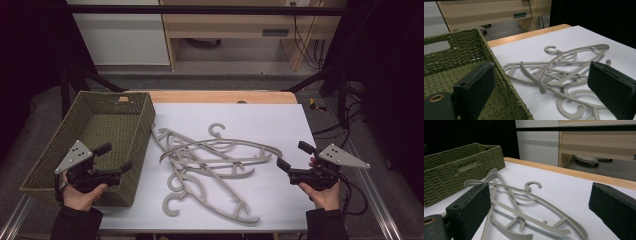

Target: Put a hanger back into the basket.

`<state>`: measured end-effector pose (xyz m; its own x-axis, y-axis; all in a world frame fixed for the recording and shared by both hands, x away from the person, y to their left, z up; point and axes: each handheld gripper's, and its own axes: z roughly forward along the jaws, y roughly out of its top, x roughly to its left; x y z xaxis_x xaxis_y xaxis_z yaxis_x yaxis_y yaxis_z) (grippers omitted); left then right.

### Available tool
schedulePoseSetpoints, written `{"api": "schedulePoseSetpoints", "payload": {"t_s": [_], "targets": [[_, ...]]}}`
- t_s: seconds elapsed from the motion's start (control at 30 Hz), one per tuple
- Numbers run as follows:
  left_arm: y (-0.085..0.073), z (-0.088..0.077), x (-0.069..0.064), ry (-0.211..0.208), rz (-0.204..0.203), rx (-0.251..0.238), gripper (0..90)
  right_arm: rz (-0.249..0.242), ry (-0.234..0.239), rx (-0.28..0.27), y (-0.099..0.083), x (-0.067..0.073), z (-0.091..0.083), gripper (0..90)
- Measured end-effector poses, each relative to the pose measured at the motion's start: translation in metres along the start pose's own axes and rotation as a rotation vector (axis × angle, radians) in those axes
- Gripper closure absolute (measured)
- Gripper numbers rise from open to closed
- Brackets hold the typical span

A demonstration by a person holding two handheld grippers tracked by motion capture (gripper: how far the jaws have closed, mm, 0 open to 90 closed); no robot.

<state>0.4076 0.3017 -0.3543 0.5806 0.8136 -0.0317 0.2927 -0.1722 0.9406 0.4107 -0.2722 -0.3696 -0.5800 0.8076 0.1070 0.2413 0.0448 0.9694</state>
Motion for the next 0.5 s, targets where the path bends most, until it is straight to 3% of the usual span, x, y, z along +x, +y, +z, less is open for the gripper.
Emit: {"api": "schedulePoseSetpoints", "payload": {"t_s": [0.2, 0.5], "targets": [[0.002, 0.000, -0.002, -0.004, -0.003, -0.001, 7.5, -0.004, 0.008, -0.011, 0.001, 0.001, -0.001, 4.4], [0.014, 0.012, -0.015, -0.026, 0.050, 0.033, 8.1, -0.018, 0.012, 0.010, 0.002, 0.005, 0.002, 4.4]]}}
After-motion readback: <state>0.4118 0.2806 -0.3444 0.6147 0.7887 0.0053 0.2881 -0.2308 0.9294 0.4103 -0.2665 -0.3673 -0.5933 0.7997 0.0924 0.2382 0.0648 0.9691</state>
